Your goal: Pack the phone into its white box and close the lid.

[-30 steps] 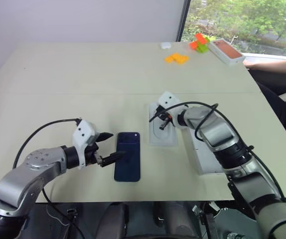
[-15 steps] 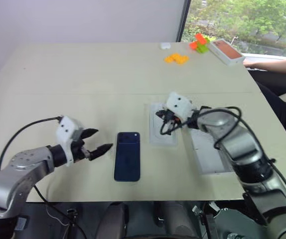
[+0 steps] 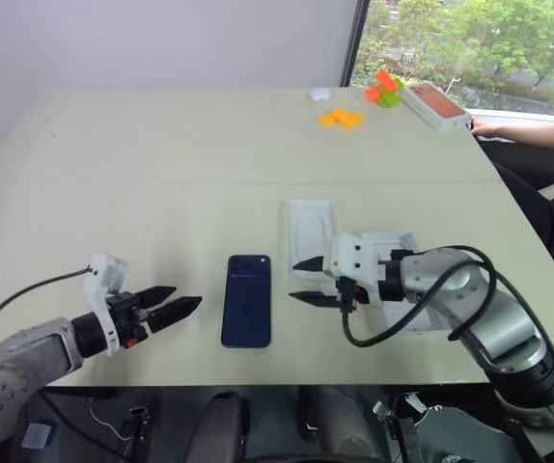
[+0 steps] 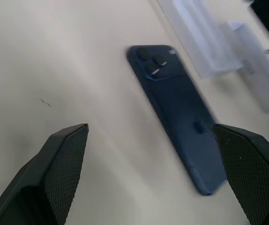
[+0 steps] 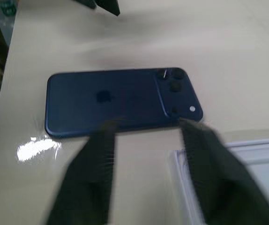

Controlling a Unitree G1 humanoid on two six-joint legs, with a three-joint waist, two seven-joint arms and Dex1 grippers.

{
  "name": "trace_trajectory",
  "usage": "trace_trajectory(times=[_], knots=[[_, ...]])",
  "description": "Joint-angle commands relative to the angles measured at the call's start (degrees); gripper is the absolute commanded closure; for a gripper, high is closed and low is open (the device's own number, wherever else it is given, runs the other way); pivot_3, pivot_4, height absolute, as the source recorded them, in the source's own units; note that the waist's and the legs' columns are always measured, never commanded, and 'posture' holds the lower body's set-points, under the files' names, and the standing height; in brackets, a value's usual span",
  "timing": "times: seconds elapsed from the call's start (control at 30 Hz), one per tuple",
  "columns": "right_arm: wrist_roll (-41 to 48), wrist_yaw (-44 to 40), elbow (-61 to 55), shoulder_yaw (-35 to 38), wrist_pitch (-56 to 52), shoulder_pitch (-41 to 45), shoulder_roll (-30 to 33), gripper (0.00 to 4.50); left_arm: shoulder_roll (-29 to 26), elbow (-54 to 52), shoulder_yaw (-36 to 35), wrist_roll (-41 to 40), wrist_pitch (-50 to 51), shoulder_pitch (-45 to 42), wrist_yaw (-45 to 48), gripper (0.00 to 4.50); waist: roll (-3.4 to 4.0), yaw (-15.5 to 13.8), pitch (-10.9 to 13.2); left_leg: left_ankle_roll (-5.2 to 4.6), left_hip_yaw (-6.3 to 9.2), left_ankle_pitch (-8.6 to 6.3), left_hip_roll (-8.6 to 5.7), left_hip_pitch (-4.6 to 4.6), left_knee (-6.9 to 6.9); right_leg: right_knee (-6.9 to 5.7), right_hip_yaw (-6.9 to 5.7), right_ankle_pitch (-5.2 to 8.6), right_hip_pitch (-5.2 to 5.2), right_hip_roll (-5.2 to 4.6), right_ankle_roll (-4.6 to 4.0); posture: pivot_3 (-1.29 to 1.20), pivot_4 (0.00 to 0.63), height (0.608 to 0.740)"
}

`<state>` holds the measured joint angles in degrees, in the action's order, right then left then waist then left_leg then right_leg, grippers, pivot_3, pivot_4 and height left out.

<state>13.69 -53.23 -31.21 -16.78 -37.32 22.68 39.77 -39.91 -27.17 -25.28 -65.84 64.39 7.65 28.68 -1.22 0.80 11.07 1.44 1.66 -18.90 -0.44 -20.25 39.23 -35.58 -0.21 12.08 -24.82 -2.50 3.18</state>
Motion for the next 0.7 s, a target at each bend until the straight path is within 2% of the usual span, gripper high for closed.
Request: trace_trajectory(times=[0.03, 0.1, 0.2, 0.3, 0.33, 0.5, 0.7], knots=[[-2.56, 0.19, -0.33, -2.00, 3.93, 0.54, 0.27, 1.78, -0.14, -1.21, 1.78, -5.05, 4.88, 0.21, -4.75, 0.00, 0.01, -0.01, 0.00, 0.00, 0.00, 0.00, 0.00, 0.00, 0.00, -0.03, 0.00, -0.04, -0.01, 0.02, 0.06, 0.00, 0.150, 0.740], [-4.31, 0.46, 0.93, -3.40, 5.60, 0.71, -0.04, 1.78, 0.11, -1.13, 2.84, -5.96, 5.88, -0.15, -6.56, 0.00, 0.00, 0.02, -0.01, 0.00, 0.00, 0.00, 0.00, -0.02, -0.01, -0.02, 0.01, -0.11, -0.02, 0.02, 0.18, 0.00, 0.150, 0.740], [-3.64, -0.83, 2.43, -4.45, 5.54, 0.70, -0.76, 2.63, 0.36, -0.22, 3.59, -7.46, 6.71, -0.87, -8.83, 0.00, 0.00, -0.04, -0.01, 0.01, -0.01, 0.00, -0.04, -0.03, 0.00, -0.01, 0.01, -0.11, -0.02, -0.02, 0.16, 0.00, 0.150, 0.740], [-4.39, -1.47, 3.57, -6.00, 6.10, 1.17, -1.15, 4.13, 1.01, 1.94, 2.86, -12.30, 7.52, -1.90, -12.20, 0.00, 0.00, -0.13, -0.02, 0.01, 0.00, 0.00, -0.06, -0.03, 0.00, 0.00, 0.02, -0.03, -0.02, -0.06, 0.02, 0.00, 0.150, 0.740], [-5.57, -1.16, 4.76, -7.20, 6.20, 1.83, -1.65, 4.45, 0.52, 2.22, 3.29, -13.19, 7.99, -2.34, -12.90, 0.00, -0.02, -0.12, -0.02, 0.01, 0.00, 0.00, -0.06, -0.03, 0.00, 0.00, 0.02, -0.03, -0.01, -0.08, 0.02, 0.00, 0.150, 0.740], [-10.25, 0.81, 7.96, -10.16, 7.37, 3.87, -3.55, 4.45, -0.52, 4.96, 5.21, -19.03, 9.22, -4.40, -18.22, 0.00, -0.02, -0.10, -0.02, 0.04, 0.01, 0.02, -0.07, -0.01, 0.00, -0.01, 0.02, 0.00, -0.01, -0.06, -0.04, 0.00, 0.150, 0.740], [-13.50, 0.61, 11.48, -12.11, 8.32, 5.39, -5.02, 4.45, -3.78, 9.10, 10.88, -25.05, 11.97, -9.98, -25.99, 0.00, -0.02, -0.20, -0.03, 0.08, 0.04, 0.04, -0.13, 0.00, 0.00, -0.01, 0.02, -0.01, 0.03, -0.08, -0.02, 0.00, 0.150, 0.740]])
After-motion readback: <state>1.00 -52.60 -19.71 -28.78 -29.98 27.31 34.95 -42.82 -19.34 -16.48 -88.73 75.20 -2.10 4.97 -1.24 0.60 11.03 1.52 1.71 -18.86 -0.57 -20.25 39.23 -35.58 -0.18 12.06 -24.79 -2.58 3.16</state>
